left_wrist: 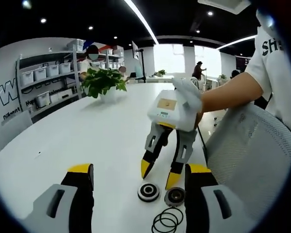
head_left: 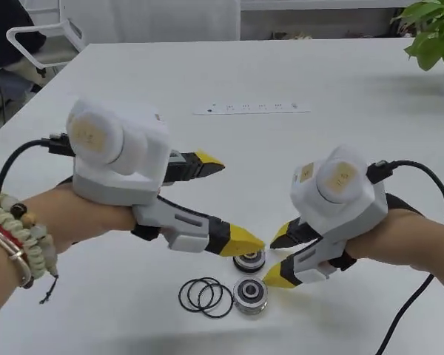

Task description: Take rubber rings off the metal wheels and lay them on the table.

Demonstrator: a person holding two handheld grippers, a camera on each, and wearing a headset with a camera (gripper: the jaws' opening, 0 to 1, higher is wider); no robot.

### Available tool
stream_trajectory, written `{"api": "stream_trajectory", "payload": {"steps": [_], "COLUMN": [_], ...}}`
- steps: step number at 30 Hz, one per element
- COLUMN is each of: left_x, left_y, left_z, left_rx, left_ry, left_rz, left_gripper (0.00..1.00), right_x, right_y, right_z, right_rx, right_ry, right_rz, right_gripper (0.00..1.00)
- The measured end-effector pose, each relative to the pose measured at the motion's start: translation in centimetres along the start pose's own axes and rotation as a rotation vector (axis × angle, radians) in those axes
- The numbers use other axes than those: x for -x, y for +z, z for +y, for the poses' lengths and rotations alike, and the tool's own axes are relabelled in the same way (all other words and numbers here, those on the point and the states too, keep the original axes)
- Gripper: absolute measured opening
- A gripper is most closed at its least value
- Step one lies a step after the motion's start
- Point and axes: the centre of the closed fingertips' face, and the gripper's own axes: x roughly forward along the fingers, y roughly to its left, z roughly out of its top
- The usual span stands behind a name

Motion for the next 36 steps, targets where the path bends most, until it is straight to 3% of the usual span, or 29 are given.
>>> {"api": "stream_trajectory", "payload": {"steps": [4, 6, 9, 16, 24, 27, 32, 36], "left_x": [-0.9, -1.2, -1.5, -2.4, -3.2, -3.3, -3.5, -3.5], "left_y": [-1.4, -2.4, -3.2, -4.3, -6.4, -6.8, -7.1, -7.0], "left_z": [-0.1, -0.5, -1.2, -0.9, -1.7, -1.4, -1.6, -1.7], "left_rx": [-0.001, 0.014, 0.023, 0.046, 0.029, 0.029, 0.034, 0.033], "left_ry": [0.017, 0.021, 0.007, 0.035, 0.001, 0.025, 0.022, 0.022], "left_rz": [0.008, 0.007, 0.007, 0.007, 0.086, 0.093, 0.104, 0.099], "left_gripper": [0.68, 0.60, 0.50, 0.37, 0.24, 0.20, 0.11, 0.10], "right_x": [0.0, 0.0, -0.1, -0.2, -0.3, -0.3, -0.4, -0.5], "right_y": [0.3, 0.4, 0.4, 0.6, 0.7, 0.9, 1.0, 1.1], "right_z": [0.1, 0.1, 0.3, 0.3, 0.3, 0.4, 0.5, 0.5], "right_rx": [-0.036, -0.051, -0.069, -0.103, -0.140, -0.148, -0.142, -0.145], "right_ry": [0.010, 0.014, 0.024, 0.033, 0.040, 0.046, 0.048, 0.045], "right_rz": [-0.032, -0.043, -0.051, -0.081, -0.112, -0.119, -0.123, -0.127], "right_gripper": [0.31, 0.31, 0.31, 0.30, 0.28, 0.28, 0.27, 0.27]}}
